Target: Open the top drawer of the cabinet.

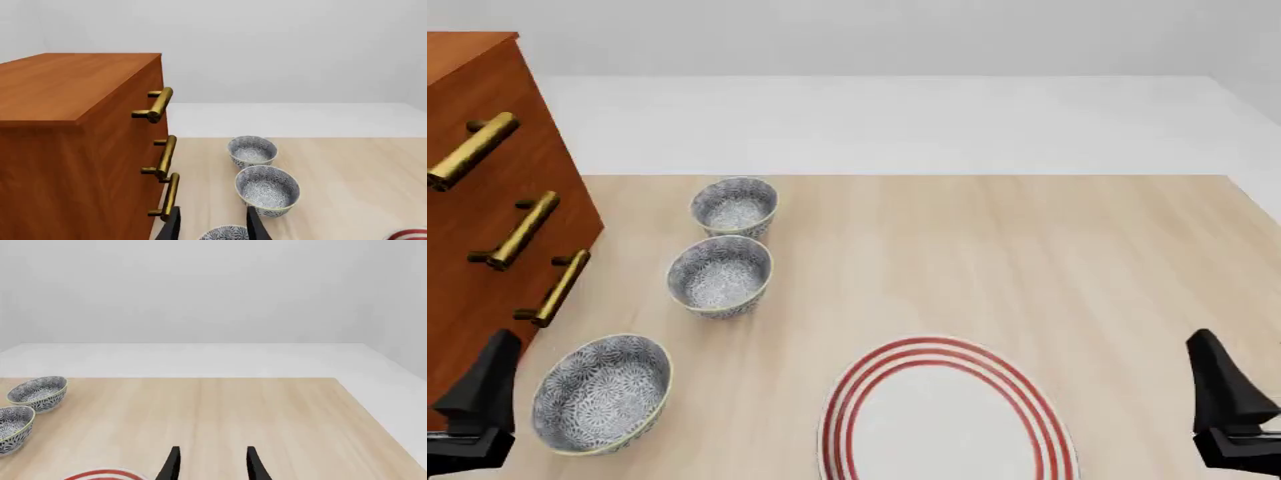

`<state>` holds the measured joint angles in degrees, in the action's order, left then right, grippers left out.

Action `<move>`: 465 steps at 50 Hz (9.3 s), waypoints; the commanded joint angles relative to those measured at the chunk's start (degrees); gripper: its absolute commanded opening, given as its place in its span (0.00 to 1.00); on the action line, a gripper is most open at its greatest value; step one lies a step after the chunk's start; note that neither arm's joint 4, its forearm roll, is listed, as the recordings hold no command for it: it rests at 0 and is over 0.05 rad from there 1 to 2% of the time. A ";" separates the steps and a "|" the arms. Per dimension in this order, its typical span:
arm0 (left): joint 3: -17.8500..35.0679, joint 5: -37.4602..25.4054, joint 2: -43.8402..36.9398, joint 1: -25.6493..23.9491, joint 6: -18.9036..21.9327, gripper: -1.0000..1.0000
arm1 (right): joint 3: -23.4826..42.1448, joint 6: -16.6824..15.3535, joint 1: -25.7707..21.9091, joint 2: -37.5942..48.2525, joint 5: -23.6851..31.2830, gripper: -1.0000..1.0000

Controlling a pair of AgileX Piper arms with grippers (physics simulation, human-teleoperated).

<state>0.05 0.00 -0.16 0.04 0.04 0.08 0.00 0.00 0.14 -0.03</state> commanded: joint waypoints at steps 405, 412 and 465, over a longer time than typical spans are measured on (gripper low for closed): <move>16.54 59.31 -71.84 6.03 83.97 1.00 | 0.17 -0.01 0.00 0.28 -0.07 1.00; 16.08 58.03 -69.84 6.03 83.78 1.00 | 0.17 -0.01 -0.01 0.29 -0.07 1.00; 32.35 11.39 -34.07 4.52 58.97 1.00 | 0.17 0.00 0.00 0.29 -0.07 1.00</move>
<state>24.01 19.98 -34.70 3.91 67.60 0.25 -0.01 0.00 0.43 -0.11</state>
